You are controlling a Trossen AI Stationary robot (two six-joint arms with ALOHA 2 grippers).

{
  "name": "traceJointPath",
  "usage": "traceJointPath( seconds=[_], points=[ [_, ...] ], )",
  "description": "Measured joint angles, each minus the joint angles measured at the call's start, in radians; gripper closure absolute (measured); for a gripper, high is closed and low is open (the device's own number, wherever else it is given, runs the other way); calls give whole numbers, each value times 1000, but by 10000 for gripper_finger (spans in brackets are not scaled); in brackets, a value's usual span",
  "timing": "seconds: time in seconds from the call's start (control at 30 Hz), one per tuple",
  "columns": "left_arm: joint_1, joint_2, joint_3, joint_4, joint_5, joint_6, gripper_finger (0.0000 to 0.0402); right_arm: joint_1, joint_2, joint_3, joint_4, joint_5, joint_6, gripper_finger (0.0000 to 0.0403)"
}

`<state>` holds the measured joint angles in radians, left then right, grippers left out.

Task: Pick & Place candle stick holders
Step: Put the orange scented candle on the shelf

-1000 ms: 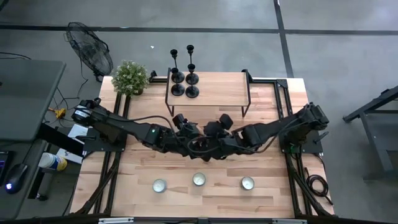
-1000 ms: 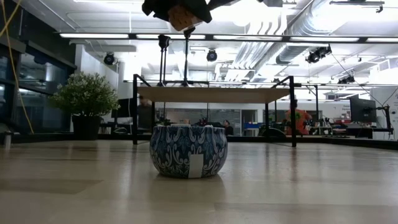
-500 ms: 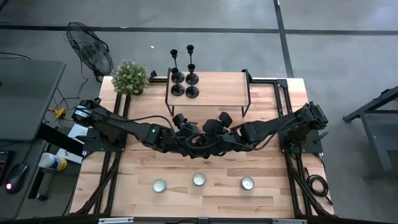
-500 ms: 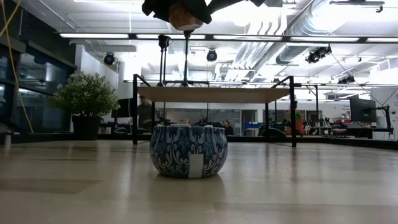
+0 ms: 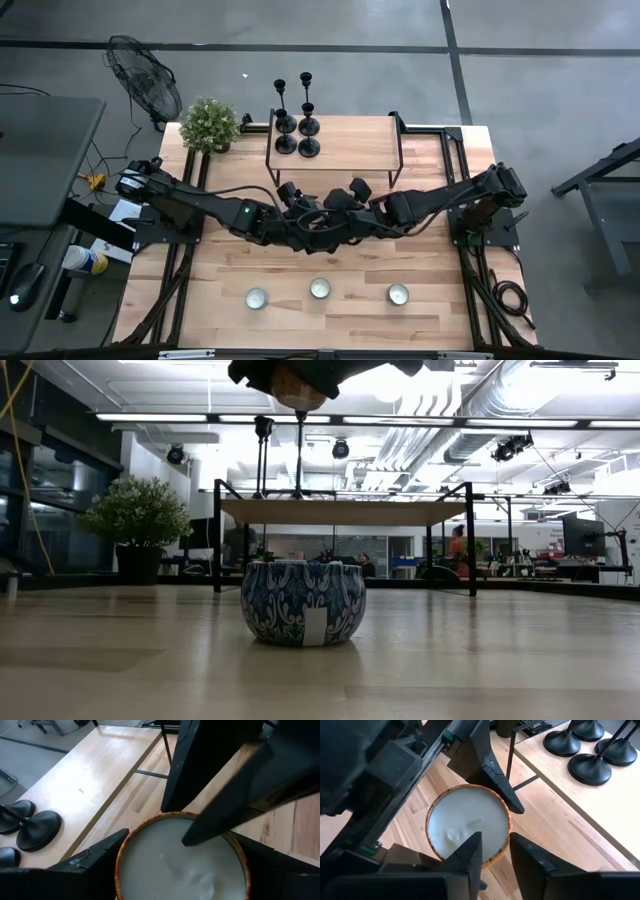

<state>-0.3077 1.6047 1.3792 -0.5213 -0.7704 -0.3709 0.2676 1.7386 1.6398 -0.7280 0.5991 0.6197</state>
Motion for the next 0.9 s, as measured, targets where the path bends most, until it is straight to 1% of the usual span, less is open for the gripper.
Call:
traceJointPath(
  seconds=[0.3, 0.37, 0.53, 0.67, 0.8, 0.9],
  points=[
    [0, 0, 0, 2, -1, 3, 99, 0, 0, 0, -1, -10, -16, 388],
    [0, 0, 0, 2, -1, 4, 99, 0, 0, 0, -1, -17, -22, 399],
    [0, 0, 0, 1, 0, 4, 99, -1, 0, 0, -2, -43, -25, 395],
    [0, 0, 0, -14, -1, 3, 99, -6, 0, 0, -26, -60, -19, 401],
    [0, 0, 0, -48, -6, -10, 99, -5, 0, 0, -114, -60, 15, 400],
    [0, -9, 0, -139, -7, -75, 99, 9, -6, 0, -213, -35, 18, 402]
  ],
)
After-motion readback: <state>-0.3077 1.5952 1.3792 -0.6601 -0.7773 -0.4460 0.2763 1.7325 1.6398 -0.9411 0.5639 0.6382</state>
